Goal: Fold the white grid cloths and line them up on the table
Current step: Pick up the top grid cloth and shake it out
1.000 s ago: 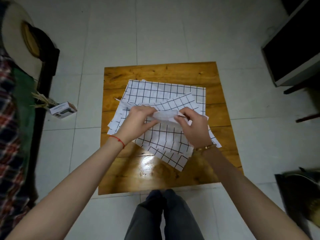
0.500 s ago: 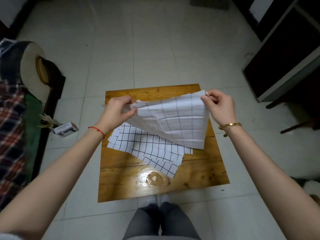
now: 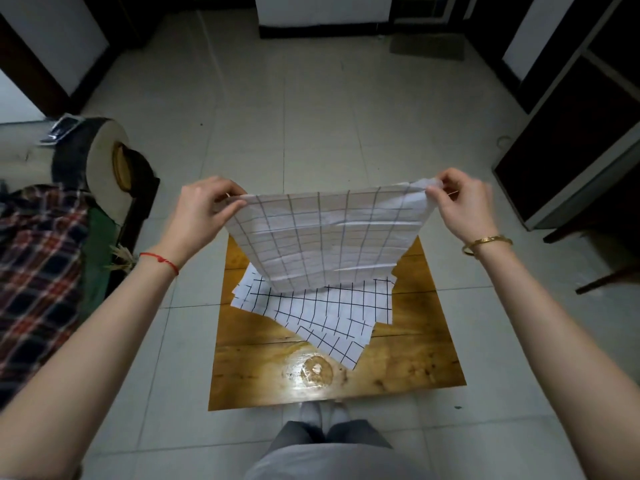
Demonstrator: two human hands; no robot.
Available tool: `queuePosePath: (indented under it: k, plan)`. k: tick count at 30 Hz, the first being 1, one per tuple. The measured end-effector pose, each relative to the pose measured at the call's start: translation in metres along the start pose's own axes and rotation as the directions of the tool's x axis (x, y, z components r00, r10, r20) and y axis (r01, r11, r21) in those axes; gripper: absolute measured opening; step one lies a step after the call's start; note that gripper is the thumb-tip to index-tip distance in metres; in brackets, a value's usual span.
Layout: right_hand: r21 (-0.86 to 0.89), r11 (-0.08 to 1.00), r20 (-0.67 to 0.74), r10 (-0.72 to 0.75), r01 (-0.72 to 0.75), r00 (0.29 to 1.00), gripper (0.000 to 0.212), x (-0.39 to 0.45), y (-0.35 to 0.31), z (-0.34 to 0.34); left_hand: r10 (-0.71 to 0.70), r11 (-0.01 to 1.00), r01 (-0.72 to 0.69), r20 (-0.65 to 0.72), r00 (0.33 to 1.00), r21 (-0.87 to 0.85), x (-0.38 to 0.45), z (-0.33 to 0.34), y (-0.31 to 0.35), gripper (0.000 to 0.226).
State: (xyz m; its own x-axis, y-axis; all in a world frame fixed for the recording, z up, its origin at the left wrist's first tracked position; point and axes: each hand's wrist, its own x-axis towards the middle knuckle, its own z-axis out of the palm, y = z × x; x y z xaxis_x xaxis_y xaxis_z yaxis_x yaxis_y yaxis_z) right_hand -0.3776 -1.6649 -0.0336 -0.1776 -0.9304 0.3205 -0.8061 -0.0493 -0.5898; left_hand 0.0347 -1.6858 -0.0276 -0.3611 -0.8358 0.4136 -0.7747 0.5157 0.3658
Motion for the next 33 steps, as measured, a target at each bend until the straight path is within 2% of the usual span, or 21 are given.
queuePosePath:
  k: [8,12,16,26,33]
  plan:
    - [-0.178,0.958,0.079,-0.213,0.224,0.974,0.008,-0.013,-0.004,-0.010,-0.009,1.000,0.009,-0.030,0.999,0.001,-0.026,-0.019,0.008,0.014]
    - [-0.177,0.944,0.084,-0.269,0.280,0.960,0.009,-0.020,-0.011,-0.019,-0.026,0.999,0.025,-0.025,0.999,-0.026,-0.036,-0.031,0.012,0.014]
    - [-0.171,0.946,0.109,-0.259,0.274,0.960,0.010,-0.027,-0.017,-0.029,-0.050,0.995,0.052,0.033,0.998,-0.084,-0.046,-0.045,0.017,0.010]
    - [-0.048,0.979,0.182,-0.189,0.200,0.965,0.013,-0.042,-0.037,-0.053,-0.190,0.942,0.241,0.220,0.957,-0.233,-0.058,-0.076,0.021,0.018]
    - [-0.006,0.985,0.215,-0.165,0.171,0.963,0.013,-0.039,-0.039,-0.051,-0.239,0.901,0.314,0.263,0.935,-0.300,-0.049,-0.080,0.014,0.018]
